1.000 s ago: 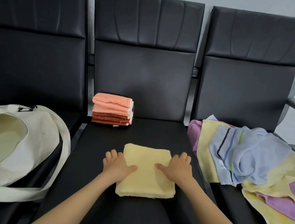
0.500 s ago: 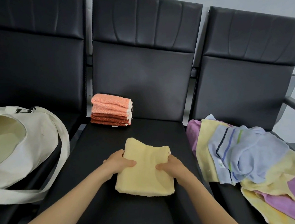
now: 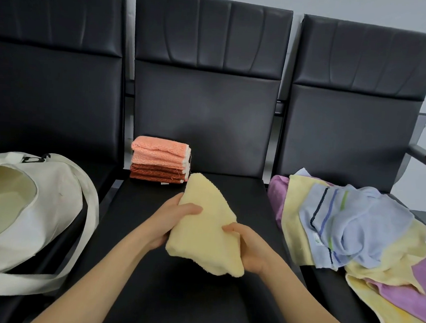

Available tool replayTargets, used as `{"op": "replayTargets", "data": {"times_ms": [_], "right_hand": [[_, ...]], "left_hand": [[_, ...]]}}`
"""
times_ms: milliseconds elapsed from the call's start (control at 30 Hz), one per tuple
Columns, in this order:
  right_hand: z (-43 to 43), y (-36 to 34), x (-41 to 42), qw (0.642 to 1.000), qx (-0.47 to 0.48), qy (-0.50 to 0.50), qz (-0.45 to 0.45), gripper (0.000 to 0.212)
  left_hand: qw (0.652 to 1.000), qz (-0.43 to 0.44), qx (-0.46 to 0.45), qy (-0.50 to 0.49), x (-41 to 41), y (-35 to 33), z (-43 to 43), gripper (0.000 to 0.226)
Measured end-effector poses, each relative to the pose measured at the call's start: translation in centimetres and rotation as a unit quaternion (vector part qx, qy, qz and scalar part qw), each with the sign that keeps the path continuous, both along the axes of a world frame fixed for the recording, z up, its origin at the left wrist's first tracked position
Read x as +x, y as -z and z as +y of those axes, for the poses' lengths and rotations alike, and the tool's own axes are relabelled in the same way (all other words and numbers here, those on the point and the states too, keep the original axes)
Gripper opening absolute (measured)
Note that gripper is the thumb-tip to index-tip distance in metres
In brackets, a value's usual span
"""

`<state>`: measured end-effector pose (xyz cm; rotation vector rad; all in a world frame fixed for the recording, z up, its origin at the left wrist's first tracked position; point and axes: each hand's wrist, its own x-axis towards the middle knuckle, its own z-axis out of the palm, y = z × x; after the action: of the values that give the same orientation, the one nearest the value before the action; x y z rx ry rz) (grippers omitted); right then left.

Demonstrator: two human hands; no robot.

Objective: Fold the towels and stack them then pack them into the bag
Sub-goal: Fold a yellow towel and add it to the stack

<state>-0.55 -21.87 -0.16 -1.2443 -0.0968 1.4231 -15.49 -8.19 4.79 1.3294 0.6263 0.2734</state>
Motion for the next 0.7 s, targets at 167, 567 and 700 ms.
{"op": "replayTargets", "data": {"times_ms": [167,567,700], "right_hand": [[0.1,0.1,-1.2,0.985,0.059,-0.013,0.161,0.069],[0.0,-1.2,-2.2,0.975,0.168,0.030,0.139,0.059],[0.5,-0.7,-0.5,0.985,0.142,0.094,-0.041,0.069]], "left_hand": [[0.999,-0.038,-0.029,0.013,-0.5,-1.1,0.0,0.030],[0.998,-0.039,-0.051,-0.018,-1.6,-1.6,1.9,0.031],[0.999,0.010,0.004,-0.034,-1.9,-0.9,3.5,0.037]]}}
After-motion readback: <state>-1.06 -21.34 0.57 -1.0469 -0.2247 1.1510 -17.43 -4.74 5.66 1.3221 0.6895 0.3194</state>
